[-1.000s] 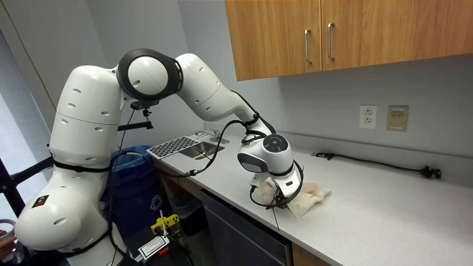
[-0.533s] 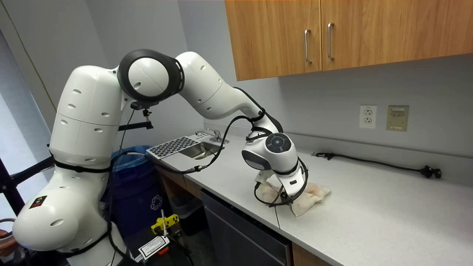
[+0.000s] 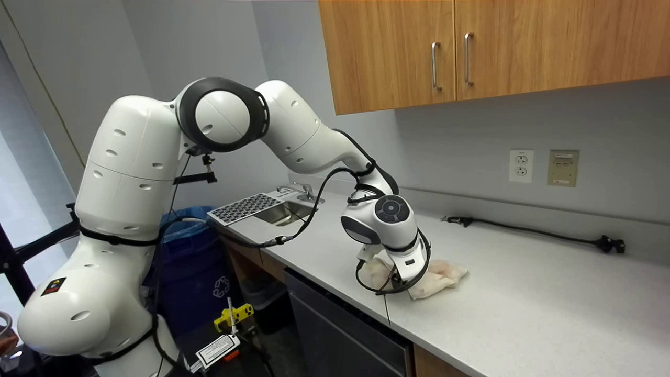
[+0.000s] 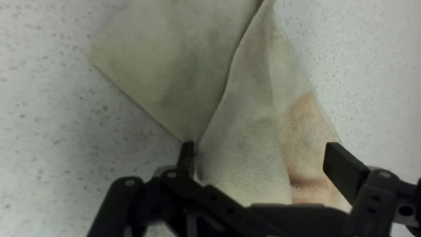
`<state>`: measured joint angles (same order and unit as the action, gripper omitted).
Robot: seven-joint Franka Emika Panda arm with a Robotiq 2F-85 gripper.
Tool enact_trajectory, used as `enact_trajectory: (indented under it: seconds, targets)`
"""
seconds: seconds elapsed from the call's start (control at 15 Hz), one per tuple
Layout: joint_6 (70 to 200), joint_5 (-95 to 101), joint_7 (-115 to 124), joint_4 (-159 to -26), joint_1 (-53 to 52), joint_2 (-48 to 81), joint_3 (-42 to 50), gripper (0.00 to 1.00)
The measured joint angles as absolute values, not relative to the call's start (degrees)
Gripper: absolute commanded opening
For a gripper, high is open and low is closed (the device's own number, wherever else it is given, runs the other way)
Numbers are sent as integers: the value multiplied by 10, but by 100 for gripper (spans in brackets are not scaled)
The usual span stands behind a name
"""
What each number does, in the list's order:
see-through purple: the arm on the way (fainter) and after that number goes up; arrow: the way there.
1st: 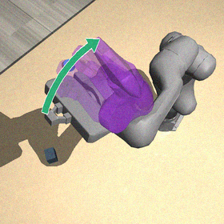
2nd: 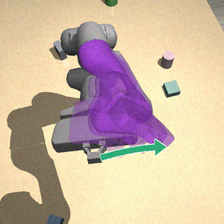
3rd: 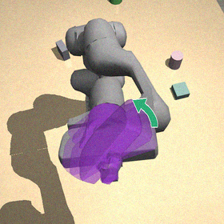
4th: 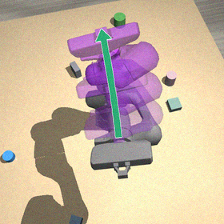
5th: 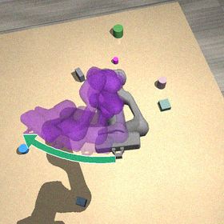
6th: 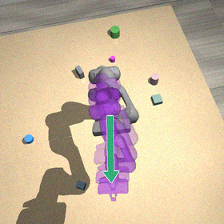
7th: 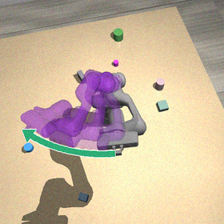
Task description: Fold the towel
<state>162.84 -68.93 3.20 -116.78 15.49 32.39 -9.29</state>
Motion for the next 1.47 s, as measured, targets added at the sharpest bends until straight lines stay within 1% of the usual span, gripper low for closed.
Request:
enact_trajectory:
  seconds: [0.53,1.33,1.4,1.47]
  targets:
    - [1629,-691,32,-1174,155,325,-95,100]
    - [1672,-676,34,-1180,149,325,-78,100]
    - [1678,-674,35,-1180,147,325,-76,97]
    - [1684,-670,36,-1181,145,325,-73,72]
